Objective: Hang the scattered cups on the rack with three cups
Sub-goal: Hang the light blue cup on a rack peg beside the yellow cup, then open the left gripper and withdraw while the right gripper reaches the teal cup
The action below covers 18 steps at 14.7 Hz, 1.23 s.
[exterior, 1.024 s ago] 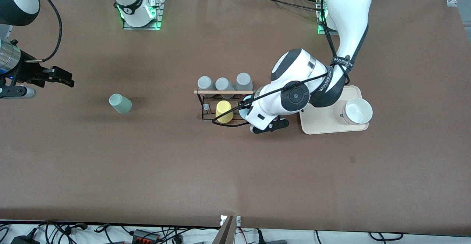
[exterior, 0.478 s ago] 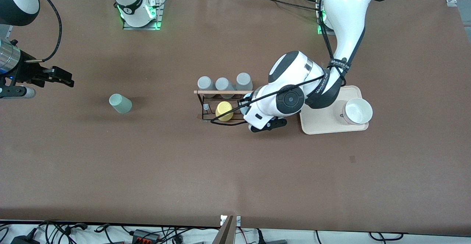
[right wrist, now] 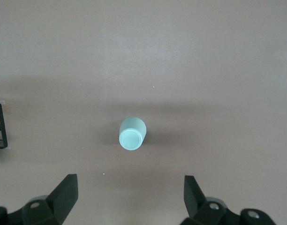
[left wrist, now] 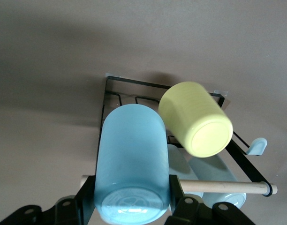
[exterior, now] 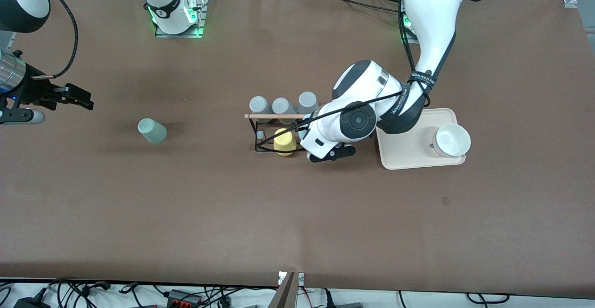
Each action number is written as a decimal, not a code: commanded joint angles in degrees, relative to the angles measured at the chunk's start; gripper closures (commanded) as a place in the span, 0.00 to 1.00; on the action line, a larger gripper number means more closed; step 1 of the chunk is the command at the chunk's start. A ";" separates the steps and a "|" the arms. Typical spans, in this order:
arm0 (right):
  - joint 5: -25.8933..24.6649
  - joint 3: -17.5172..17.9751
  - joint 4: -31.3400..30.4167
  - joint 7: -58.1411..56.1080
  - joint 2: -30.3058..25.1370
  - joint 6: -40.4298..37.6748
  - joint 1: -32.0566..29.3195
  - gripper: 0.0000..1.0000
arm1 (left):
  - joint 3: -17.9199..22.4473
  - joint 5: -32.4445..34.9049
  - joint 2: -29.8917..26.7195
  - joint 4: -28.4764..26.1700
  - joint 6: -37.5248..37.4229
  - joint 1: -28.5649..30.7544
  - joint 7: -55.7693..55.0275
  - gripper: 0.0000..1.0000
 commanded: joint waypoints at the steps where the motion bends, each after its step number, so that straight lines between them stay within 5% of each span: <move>1: 0.01 0.11 -0.36 0.12 -0.35 -0.26 -0.44 0.00 | 0.36 -0.78 1.48 0.24 2.62 -0.42 0.58 0.99; 11: 0.10 -0.07 -0.45 0.12 0.00 -0.35 -0.53 0.00 | 0.98 1.51 4.03 0.15 2.89 -0.42 5.50 0.93; 13: 0.10 -0.07 -0.45 0.03 0.00 -0.35 -0.53 0.00 | 1.07 1.51 3.51 0.41 2.54 0.28 5.24 0.01; 18: 0.01 -0.07 -0.45 0.12 0.09 -0.35 -0.79 0.00 | 0.19 1.68 -3.86 1.12 -3.42 5.81 5.50 0.00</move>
